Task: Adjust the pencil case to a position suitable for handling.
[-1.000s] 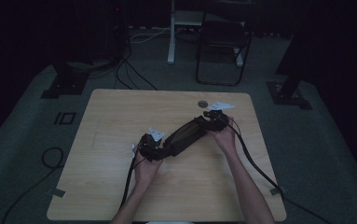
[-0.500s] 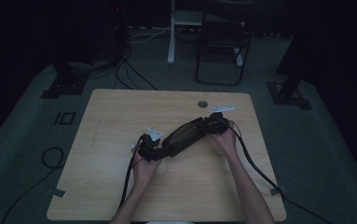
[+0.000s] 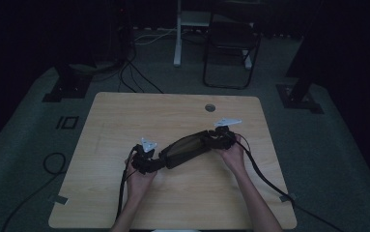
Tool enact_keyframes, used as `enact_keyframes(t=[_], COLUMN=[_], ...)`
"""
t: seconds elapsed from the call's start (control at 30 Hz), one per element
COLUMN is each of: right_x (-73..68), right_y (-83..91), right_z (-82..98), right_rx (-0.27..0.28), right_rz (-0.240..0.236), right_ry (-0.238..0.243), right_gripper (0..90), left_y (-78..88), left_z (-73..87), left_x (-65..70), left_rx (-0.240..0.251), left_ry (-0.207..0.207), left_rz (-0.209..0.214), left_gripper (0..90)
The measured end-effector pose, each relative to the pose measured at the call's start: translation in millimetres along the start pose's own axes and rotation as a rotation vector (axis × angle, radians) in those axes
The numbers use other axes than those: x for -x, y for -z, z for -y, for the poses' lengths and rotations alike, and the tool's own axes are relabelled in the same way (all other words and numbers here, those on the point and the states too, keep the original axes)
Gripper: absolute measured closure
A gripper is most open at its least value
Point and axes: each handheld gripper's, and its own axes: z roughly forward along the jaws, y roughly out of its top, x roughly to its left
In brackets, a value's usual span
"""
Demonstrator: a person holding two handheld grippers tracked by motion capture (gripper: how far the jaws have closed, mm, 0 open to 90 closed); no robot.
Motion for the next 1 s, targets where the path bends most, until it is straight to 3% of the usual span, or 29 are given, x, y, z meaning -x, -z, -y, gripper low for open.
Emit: enact_keyframes(t=[0.17,0.33,0.57,0.73,1.0], right_x=[-1.9,-5.5,-4.1,-0.3,1.9], right_y=[1.4,11.2,26.6,38.1,49.9], right_z=[0.0,-2.9,-3.0,8.5,32.2], right_rx=[0.004,0.055,0.104,0.114,0.095], right_rz=[-0.005,-0.007,0.013,0.025,0.054], right_ry=[0.0,0.017,0.012,-0.002,0.008], right_gripper=[43.0,39.4,38.8,38.8,38.8], left_y=[10.7,23.9,37.3,39.6,38.9], left_z=[2.2,0.1,3.3,13.3,22.3], left_x=[1.7,-2.5,-16.4,-34.5,-48.7], left_rx=[0.014,0.047,0.06,0.043,0.017], left_ry=[-0.012,-0.007,-0.008,0.025,0.019], left_rz=[0.02,0.045,0.029,0.023,0.008], left_gripper=[38.3,37.2,36.7,37.7,38.1])
